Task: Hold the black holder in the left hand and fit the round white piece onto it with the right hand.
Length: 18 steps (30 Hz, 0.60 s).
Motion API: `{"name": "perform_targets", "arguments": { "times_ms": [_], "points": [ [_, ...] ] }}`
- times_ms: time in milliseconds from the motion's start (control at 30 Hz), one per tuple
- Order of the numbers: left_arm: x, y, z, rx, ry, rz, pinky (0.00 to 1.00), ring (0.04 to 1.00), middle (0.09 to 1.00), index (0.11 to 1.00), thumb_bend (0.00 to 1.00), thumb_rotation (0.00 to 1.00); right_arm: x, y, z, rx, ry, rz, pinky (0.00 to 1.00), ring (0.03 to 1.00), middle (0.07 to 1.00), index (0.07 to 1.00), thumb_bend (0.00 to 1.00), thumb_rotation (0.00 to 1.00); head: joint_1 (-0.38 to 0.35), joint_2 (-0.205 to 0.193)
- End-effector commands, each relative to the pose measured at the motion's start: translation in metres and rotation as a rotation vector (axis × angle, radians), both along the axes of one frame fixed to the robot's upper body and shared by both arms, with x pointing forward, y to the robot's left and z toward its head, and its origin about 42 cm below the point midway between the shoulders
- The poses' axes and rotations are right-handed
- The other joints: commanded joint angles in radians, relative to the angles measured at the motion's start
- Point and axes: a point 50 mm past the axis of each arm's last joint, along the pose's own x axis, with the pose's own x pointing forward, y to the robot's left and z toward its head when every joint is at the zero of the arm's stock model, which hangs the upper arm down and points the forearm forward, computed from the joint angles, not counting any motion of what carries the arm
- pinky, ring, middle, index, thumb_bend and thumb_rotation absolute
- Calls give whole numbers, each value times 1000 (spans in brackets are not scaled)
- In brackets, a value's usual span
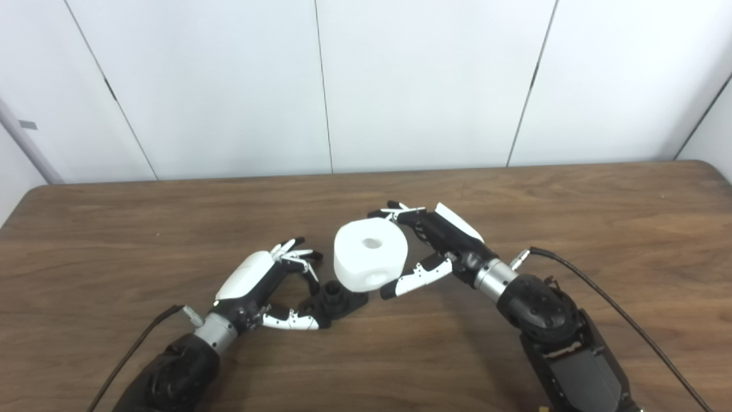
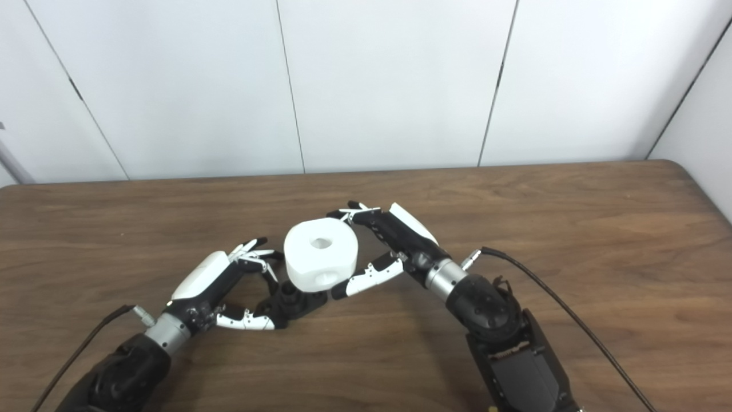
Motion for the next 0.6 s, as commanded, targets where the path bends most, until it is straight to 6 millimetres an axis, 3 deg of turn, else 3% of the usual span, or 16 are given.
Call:
{"name": "perform_targets", "arguments": {
  "times_ms": [0, 567],
  "points": [
    [-3, -14, -4, 38, 23, -43, 1000, 1000, 849, 481, 525, 54, 7, 8, 22, 14, -73, 34, 1000, 1000, 848, 480, 526, 143, 5, 3],
    [-7, -21, -7, 34, 33, -50, 1000, 1000, 850, 481, 525, 55, 9, 22, 9, 16, -55, 81, 1000, 1000, 847, 480, 526, 145, 36, 9]
  ]
}}
